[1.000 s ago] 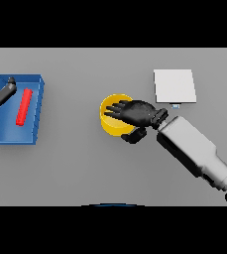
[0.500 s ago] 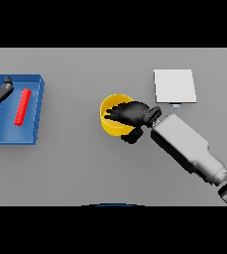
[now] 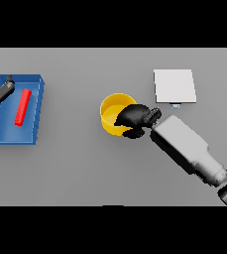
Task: Pick up the red beaker and tilt it to pour out 1 green nut into yellow bowl. Pick up the yellow bowl and place it on the metallic measuring scale.
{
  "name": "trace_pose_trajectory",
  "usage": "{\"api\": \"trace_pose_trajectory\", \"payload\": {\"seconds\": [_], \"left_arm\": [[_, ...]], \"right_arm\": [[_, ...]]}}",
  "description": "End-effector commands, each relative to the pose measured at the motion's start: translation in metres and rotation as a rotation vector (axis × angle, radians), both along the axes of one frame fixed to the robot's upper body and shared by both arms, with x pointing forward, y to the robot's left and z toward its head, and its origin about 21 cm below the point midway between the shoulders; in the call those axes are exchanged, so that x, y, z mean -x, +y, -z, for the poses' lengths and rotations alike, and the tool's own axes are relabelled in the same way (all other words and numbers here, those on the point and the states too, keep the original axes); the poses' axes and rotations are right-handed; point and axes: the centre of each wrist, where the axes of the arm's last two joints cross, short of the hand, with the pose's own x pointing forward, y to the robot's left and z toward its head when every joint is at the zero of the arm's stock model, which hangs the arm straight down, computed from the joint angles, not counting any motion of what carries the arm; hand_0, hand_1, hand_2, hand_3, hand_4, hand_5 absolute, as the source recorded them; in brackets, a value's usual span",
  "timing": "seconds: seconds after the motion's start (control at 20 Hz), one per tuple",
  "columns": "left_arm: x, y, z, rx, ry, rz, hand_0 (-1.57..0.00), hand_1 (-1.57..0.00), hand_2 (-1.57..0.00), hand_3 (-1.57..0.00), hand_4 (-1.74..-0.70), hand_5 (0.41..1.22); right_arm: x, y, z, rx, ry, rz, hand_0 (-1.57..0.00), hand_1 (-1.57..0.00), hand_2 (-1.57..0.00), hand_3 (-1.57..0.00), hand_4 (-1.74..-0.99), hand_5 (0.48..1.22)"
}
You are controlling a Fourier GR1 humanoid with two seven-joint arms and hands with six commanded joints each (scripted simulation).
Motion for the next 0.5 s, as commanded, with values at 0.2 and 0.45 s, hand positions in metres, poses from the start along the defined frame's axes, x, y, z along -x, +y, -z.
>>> {"api": "trace_pose_trajectory", "payload": {"seconds": [0.2, 0.45], "left_arm": [[0.0008, 0.0007, 0.0005, -0.009, 0.015, -0.001, 0.00, 0.00, 0.00, 0.00, -0.74, 0.690], [-0.0004, 0.0027, -0.0030, -0.014, 0.001, 0.002, 0.00, 0.00, 0.00, 0.00, -0.73, 0.685]], "right_arm": [[-0.0040, -0.0059, -0.0032, 0.012, 0.031, -0.009, -1.42, -1.42, -1.25, -1.27, -1.681, 1.180], [-0.0003, -0.0059, -0.0064, -0.021, 0.008, -0.006, -1.52, -1.52, -1.30, -1.40, -1.721, 1.208]]}}
